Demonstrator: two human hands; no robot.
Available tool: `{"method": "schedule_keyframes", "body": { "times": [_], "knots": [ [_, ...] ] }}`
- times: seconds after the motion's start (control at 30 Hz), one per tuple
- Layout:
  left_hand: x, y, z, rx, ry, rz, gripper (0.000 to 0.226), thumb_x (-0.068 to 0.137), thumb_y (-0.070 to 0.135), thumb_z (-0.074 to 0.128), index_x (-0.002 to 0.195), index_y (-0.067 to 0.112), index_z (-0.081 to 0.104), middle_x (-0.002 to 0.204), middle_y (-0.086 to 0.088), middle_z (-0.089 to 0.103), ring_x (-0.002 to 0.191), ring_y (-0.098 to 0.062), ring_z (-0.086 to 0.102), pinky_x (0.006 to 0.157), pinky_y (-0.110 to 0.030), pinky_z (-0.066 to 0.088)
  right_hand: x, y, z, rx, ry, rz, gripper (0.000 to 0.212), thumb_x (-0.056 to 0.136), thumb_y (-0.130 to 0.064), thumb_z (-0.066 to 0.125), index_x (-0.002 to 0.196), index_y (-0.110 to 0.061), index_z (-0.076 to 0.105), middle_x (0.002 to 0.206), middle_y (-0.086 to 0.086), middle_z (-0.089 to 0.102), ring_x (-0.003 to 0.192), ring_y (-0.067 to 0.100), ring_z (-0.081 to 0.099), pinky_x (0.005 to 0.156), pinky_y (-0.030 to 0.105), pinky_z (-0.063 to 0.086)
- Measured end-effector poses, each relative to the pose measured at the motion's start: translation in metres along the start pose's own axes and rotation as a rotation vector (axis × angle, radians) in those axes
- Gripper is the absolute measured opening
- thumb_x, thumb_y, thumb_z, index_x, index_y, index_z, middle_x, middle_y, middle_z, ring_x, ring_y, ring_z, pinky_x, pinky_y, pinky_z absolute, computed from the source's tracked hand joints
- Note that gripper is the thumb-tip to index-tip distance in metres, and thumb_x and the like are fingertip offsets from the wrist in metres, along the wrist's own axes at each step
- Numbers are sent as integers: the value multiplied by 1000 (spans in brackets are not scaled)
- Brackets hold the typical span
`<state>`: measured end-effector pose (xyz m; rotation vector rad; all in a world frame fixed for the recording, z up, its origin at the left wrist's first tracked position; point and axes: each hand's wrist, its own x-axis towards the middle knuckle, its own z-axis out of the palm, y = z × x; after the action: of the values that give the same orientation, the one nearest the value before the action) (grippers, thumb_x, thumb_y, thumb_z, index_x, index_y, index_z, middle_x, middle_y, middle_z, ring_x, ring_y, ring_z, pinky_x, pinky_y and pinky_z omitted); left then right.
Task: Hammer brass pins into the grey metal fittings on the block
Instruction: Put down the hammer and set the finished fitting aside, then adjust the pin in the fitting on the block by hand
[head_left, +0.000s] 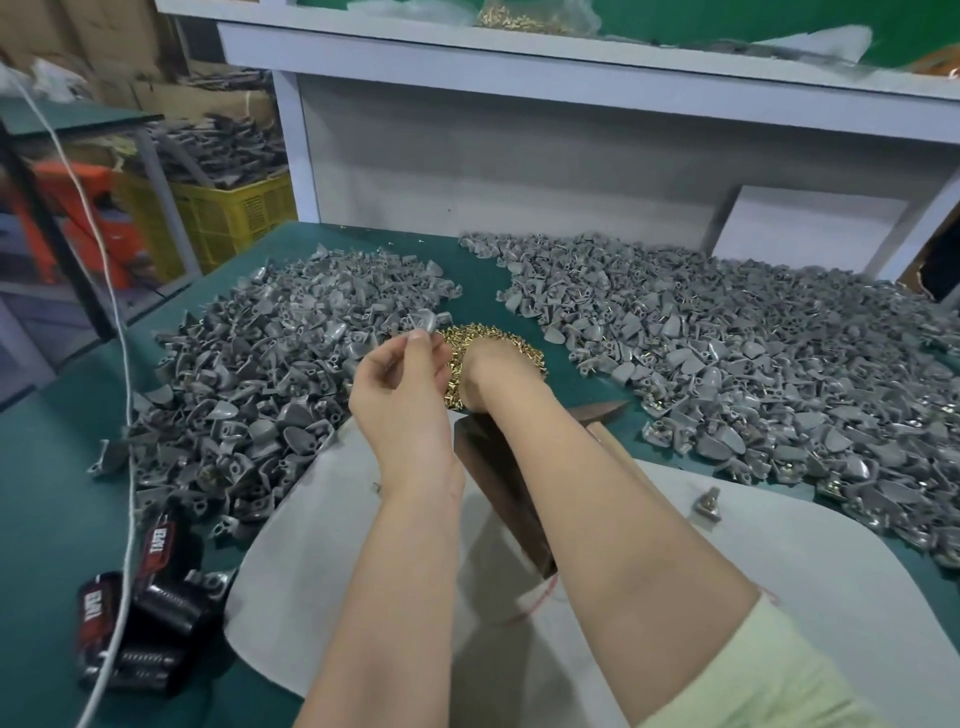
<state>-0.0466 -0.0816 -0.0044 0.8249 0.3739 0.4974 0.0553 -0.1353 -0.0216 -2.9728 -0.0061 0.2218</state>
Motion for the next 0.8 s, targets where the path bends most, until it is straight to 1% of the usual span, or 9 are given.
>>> {"method": "schedule_keyframes", "body": {
  "times": [0.13,0.23,0.3,0.37,0.43,0.5,0.57,0.63,0.8],
  "knots": [
    [1,0,0,33,-29,-18,3,93,9,58,92,11,59,90,-6,69,80,-10,69,70,-17,52,-5,2,-5,18,41,-28,37,84,-5,57,121,0,54,126,17,56,115,31,55,89,33,45],
    [1,-2,-1,139,-111,-17,5,92,12,60,88,15,60,91,-3,69,83,-9,67,73,-18,51,-13,15,-20,91,138,-1,28,87,-5,55,113,4,58,114,17,62,104,30,60,76,30,43],
    [0,-4,0,331,-202,59,9,90,14,63,83,19,61,89,0,67,84,-9,62,77,-21,49,-18,34,-33,222,119,11,25,90,-9,54,110,5,61,101,17,64,89,25,59,73,28,46],
    [-2,-7,0,524,-336,138,9,88,16,66,81,20,62,82,6,63,80,-6,57,76,-22,43,-31,56,-43,469,82,32,26,93,-10,52,108,8,63,92,18,64,79,22,57,81,36,54],
    [-5,-9,0,709,-463,182,8,86,18,68,81,21,63,76,11,60,76,-6,55,77,-27,44,-53,78,-47,724,82,64,22,96,-7,49,103,9,63,76,11,61,67,16,56,71,32,56],
    [-8,-12,0,950,-547,226,12,86,23,68,77,27,61,80,10,61,88,-14,59,90,-35,46,-77,95,-45,884,60,87,21,98,-5,44,101,5,63,70,6,56,60,11,53,59,21,51],
    [-14,-12,1,1206,-579,242,16,86,30,67,73,32,58,88,11,63,103,-20,57,96,-38,41,-96,107,-40,943,38,90,22,99,-4,41,96,4,61,69,6,53,59,10,50,56,19,47],
    [-18,-12,3,1421,-580,248,15,86,36,66,74,35,57,98,12,63,111,-22,51,89,-33,34,-108,115,-35,1016,22,87,21,98,-2,41,96,2,61,69,5,51,59,10,47,55,19,45],
    [-22,-10,3,1529,-603,257,17,86,37,66,72,37,55,110,8,62,116,-24,46,90,-35,33,-124,117,-32,1071,39,-11,17,93,4,50,100,3,66,76,9,61,67,11,59,62,16,55]
  ]
}}
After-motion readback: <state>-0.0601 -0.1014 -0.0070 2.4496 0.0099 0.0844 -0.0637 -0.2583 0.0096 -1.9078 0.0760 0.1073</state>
